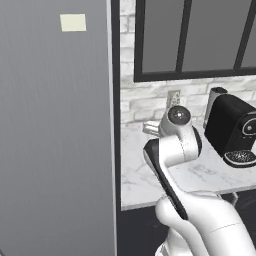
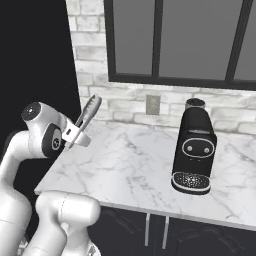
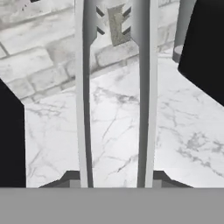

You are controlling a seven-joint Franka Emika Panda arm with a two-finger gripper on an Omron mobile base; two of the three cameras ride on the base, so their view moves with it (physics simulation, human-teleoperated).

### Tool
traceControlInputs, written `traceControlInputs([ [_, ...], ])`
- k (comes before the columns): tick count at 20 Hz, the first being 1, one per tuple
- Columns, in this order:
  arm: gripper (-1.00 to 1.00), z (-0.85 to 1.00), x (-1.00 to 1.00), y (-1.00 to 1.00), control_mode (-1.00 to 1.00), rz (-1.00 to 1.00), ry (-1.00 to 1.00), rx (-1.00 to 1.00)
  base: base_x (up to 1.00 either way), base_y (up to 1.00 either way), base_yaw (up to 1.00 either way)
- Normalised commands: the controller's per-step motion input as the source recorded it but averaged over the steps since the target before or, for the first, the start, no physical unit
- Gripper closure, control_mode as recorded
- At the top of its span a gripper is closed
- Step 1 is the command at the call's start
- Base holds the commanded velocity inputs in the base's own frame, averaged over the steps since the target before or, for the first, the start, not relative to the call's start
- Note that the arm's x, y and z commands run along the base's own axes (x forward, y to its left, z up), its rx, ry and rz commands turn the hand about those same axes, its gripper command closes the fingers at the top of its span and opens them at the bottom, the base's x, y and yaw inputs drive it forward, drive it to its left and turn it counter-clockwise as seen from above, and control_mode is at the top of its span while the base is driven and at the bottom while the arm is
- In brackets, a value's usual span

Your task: Pick up the tongs from the counter and place them near the plate next to the oven.

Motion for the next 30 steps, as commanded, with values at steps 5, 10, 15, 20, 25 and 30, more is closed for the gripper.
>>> traceControlInputs([
  [5, 1.00, 0.08, -0.10, 0.00, 1.00, -0.11, -0.04, 0.00, -0.16, 0.00, -0.20],
  [10, 1.00, 0.00, 0.00, 0.00, 1.00, 0.00, 0.00, 0.00, -0.30, 0.00, -0.47],
  [15, 1.00, 0.00, 0.00, 0.00, 1.00, 0.00, 0.00, 0.00, -0.34, 0.00, -0.67],
  [20, 1.00, 0.00, 0.00, 0.00, 1.00, 0.00, 0.00, 0.00, -0.66, -0.02, -0.69],
  [25, 1.00, 0.00, 0.00, 0.00, 1.00, 0.00, 0.00, 0.00, -0.83, -0.07, -0.63],
  [30, 1.00, 0.00, 0.00, 0.00, 1.00, 0.00, 0.00, 0.00, -0.93, -0.14, -0.58],
])
